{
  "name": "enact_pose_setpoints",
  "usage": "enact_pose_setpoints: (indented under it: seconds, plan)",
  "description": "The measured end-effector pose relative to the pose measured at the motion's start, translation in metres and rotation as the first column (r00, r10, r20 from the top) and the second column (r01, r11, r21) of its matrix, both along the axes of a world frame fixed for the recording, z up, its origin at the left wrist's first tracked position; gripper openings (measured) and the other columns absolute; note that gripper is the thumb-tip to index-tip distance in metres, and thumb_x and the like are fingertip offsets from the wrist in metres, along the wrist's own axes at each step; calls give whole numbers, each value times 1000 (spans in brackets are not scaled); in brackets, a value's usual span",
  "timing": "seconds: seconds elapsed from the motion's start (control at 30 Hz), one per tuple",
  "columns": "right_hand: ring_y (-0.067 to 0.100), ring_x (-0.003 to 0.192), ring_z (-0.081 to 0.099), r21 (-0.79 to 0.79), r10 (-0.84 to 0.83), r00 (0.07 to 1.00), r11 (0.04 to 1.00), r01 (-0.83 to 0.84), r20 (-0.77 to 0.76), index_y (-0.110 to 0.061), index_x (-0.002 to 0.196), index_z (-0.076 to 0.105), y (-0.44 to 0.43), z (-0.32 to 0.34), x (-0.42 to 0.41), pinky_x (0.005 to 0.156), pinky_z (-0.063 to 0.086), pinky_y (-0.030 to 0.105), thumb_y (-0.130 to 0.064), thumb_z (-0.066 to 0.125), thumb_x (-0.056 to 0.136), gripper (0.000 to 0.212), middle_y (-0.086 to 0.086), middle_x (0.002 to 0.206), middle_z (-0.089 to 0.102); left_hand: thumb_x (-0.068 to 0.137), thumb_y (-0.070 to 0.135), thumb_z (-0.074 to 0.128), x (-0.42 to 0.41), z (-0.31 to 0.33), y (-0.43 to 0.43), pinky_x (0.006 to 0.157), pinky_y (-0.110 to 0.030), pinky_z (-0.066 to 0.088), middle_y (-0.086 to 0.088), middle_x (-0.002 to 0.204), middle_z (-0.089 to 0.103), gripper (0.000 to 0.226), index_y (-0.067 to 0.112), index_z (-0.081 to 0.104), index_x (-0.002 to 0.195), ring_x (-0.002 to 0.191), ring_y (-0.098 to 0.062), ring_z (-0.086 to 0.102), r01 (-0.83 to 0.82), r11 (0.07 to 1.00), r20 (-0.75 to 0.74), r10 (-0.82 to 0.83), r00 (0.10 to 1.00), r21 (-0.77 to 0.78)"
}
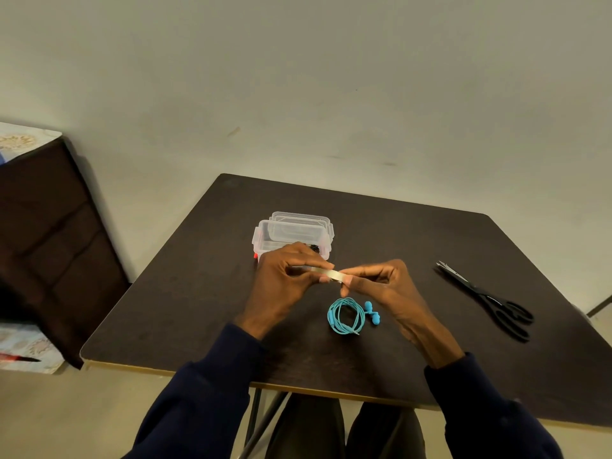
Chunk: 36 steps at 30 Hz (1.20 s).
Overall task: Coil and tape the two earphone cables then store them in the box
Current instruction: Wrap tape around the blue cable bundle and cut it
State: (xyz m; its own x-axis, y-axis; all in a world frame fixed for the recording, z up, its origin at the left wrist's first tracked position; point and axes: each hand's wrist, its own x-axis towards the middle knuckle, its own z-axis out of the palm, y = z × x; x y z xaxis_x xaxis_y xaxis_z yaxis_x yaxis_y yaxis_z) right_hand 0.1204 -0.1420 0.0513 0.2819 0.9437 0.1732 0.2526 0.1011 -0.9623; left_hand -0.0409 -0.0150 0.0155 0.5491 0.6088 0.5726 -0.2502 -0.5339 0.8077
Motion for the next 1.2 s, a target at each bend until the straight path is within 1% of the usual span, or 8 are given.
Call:
enact_pose_setpoints:
  seconds: [0.13, 0.2, 0.3, 0.4, 0.5, 0.63, 0.97, 1.2]
  plan:
    - [18, 65, 70, -5, -100, 994, 995, 100, 50, -24, 77, 81, 2, -2, -5, 68, 58, 23, -11, 75, 84, 16, 10, 70, 74, 76, 22, 79, 2, -1, -5, 79, -14, 54, 4, 89, 73, 19, 20, 76, 94, 88, -11, 68, -59, 998, 7, 59, 998, 31]
    - [15, 59, 66, -7, -126, 991, 992, 127, 45, -22, 74, 81, 3, -2, -8, 63, 56, 21, -24, 80, 80, 7, 8, 65, 72, 76, 23, 78, 2, -1, -7, 80, -12, 53, 6, 89, 72, 17, 22, 75, 93, 90, -9, 68, -64, 997, 7, 63, 998, 42]
    - [12, 55, 63, 0, -147, 988, 989, 147, 46, -16, 74, 80, 5, -3, -10, 59, 53, 18, -39, 80, 72, 22, 6, 62, 71, 76, 24, 77, 2, -1, -7, 80, -12, 53, 10, 88, 72, 15, 23, 76, 91, 88, -4, 69, -65, 997, 35, 64, 997, 41]
    - [14, 61, 67, -6, -101, 995, 995, 101, 25, -15, 80, 81, 5, -2, -8, 65, 56, 21, -34, 78, 75, 20, 8, 66, 73, 76, 18, 81, 2, -5, -2, 82, -23, 58, -1, 89, 76, 16, 10, 80, 91, 87, -12, 71, -81, 996, 40, 79, 996, 46]
    - [18, 68, 70, 2, -24, 999, 1000, 24, -27, -19, 84, 82, 4, 2, -5, 73, 58, 24, -30, 76, 76, 14, 12, 73, 74, 75, 16, 84, -1, -7, 3, 85, -29, 59, 2, 91, 77, 17, 16, 81, 92, 90, -17, 72, -89, 996, 51, 88, 995, 8]
    - [21, 77, 71, 2, 50, 997, 999, -50, -51, -12, 94, 80, 1, 8, -1, 81, 56, 25, -22, 72, 81, 19, 15, 78, 75, 73, 19, 84, -2, -6, 7, 86, -26, 57, 5, 91, 77, 20, 26, 79, 91, 90, -15, 71, -64, 997, 101, 68, 993, -37]
    - [19, 75, 72, -7, 49, 997, 999, -49, -54, -22, 88, 82, -2, 12, 0, 76, 56, 23, -24, 72, 78, 14, 11, 78, 76, 72, 15, 83, -1, -9, 10, 93, -29, 57, 7, 90, 77, 21, 13, 78, 93, 94, -12, 72, -50, 997, 96, 56, 994, -66]
    - [20, 90, 73, -34, 137, 990, 990, -138, -45, -21, 102, 78, -3, 13, 4, 84, 55, 22, -21, 66, 87, 19, 9, 88, 77, 71, 8, 83, -1, -12, 12, 86, -23, 56, -1, 90, 78, 23, 7, 79, 93, 91, -15, 72, -9, 990, 151, 30, 988, -140]
